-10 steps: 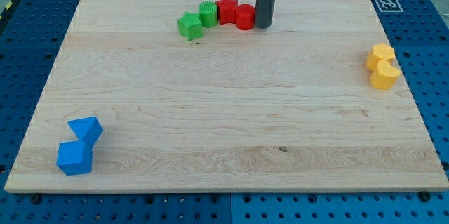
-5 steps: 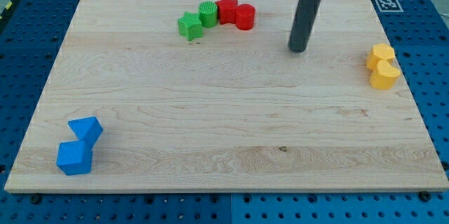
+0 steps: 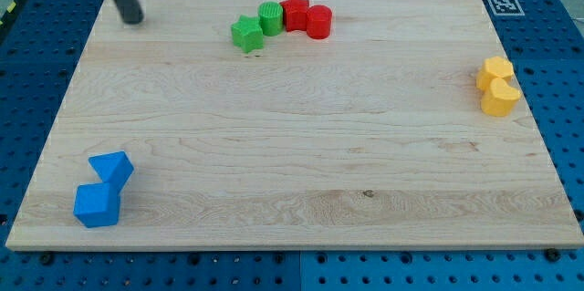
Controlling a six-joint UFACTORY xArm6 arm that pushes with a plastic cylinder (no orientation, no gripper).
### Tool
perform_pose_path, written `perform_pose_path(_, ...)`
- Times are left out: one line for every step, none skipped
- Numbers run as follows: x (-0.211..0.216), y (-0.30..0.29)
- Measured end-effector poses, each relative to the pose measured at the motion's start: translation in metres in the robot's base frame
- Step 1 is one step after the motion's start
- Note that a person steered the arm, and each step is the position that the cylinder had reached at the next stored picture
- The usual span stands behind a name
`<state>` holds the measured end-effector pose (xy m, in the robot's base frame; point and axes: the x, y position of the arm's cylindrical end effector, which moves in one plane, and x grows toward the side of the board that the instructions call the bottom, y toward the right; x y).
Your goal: Adjust the green star into the bottom side of the green circle
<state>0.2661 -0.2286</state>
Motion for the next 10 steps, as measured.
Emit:
perform_pose_path(-0.021,0.054)
perform_pose_path(-0.020,0.085)
perform_pose_path(-0.013,0.104)
perform_pose_path(0.003,0.108)
perform_pose_path(0.021,0.108)
perform_pose_path(0.033,0.113)
perform_pose_path(0.042,0.116)
perform_pose_path(0.046,0.123)
perform_pose_path(0.047,0.131)
perform_pose_path(0.049,0.138)
